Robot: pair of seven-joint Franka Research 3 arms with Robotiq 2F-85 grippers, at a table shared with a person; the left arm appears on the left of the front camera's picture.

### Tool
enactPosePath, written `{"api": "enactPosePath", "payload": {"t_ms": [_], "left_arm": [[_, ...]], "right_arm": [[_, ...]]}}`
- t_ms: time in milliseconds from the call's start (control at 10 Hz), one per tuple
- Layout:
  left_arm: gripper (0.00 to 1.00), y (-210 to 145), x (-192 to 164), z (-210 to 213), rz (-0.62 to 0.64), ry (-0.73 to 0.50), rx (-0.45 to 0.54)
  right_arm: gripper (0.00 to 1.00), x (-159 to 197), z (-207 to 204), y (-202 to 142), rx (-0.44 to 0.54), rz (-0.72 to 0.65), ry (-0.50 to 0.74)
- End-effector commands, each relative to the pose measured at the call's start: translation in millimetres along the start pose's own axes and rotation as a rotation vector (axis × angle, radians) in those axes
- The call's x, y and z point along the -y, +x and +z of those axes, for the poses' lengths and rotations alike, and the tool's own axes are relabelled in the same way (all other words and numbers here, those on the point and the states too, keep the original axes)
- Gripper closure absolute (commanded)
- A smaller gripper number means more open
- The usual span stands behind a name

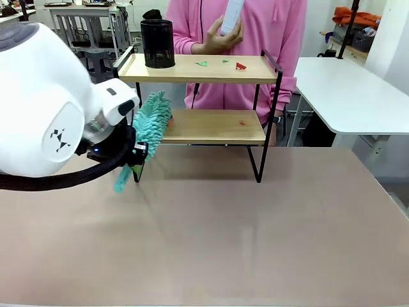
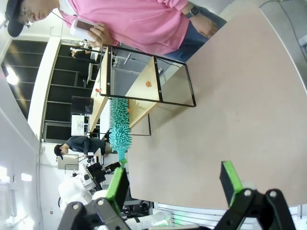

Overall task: Clean the shelf.
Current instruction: Clean the specific tier of the Shelf with the Duster once objects are removed.

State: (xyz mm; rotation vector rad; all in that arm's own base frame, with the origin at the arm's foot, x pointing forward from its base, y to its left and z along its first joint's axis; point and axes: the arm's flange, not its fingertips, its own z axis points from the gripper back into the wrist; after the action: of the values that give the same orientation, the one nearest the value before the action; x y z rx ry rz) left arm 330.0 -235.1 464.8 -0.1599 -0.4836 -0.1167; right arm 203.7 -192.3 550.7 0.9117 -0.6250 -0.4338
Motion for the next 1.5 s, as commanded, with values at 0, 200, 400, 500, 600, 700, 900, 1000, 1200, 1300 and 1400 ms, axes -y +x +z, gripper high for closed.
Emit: {"api": "enactPosePath", "payload": {"t_ms": [0, 200, 400, 500, 600, 700, 900, 1000, 1200, 1300, 1400], "left_arm": [[0.88, 11.6, 23.2, -0.6, -0.028, -0.028, -0.012], [0.88, 19.4, 45.9, -5.5, -0.053, -0.049, 0.000], [0.88, 28.5, 55.4, -4.8, -0.055, -0.079, 0.009], [0.88, 29.5, 60.9, -7.0, -0.069, -0.079, 0.012], [0.88, 30.6, 67.8, -9.8, -0.080, -0.080, 0.011], [0.88, 32.2, 75.7, -13.6, -0.098, -0.083, 0.005], [0.88, 34.9, 89.8, -14.2, -0.142, -0.096, 0.009], [0.88, 36.7, 96.0, -13.1, -0.162, -0.112, 0.003], [0.88, 38.1, 103.0, -10.3, -0.220, -0.133, 0.005], [0.88, 38.6, 103.0, -11.6, -0.262, -0.130, 0.000], [0.88, 38.0, 101.8, -12.8, -0.302, -0.134, -0.031]], "right_arm": [[0.00, -1.0, -0.4, 1.3, 0.009, 0.022, 0.029], [0.00, -1.0, -0.4, 1.3, 0.009, 0.022, 0.029], [0.00, -1.0, -0.4, 1.3, 0.009, 0.022, 0.029], [0.00, -1.0, -0.4, 1.3, 0.009, 0.022, 0.029], [0.00, -1.0, -0.4, 1.3, 0.009, 0.022, 0.029], [0.00, -1.0, -0.4, 1.3, 0.009, 0.022, 0.029], [0.00, -1.0, -0.4, 1.3, 0.009, 0.022, 0.029], [0.00, -1.0, -0.4, 1.3, 0.009, 0.022, 0.029], [0.00, -1.0, -0.4, 1.3, 0.009, 0.022, 0.029], [0.00, -1.0, -0.4, 1.3, 0.009, 0.022, 0.029], [0.00, -1.0, -0.4, 1.3, 0.009, 0.022, 0.029]]}}
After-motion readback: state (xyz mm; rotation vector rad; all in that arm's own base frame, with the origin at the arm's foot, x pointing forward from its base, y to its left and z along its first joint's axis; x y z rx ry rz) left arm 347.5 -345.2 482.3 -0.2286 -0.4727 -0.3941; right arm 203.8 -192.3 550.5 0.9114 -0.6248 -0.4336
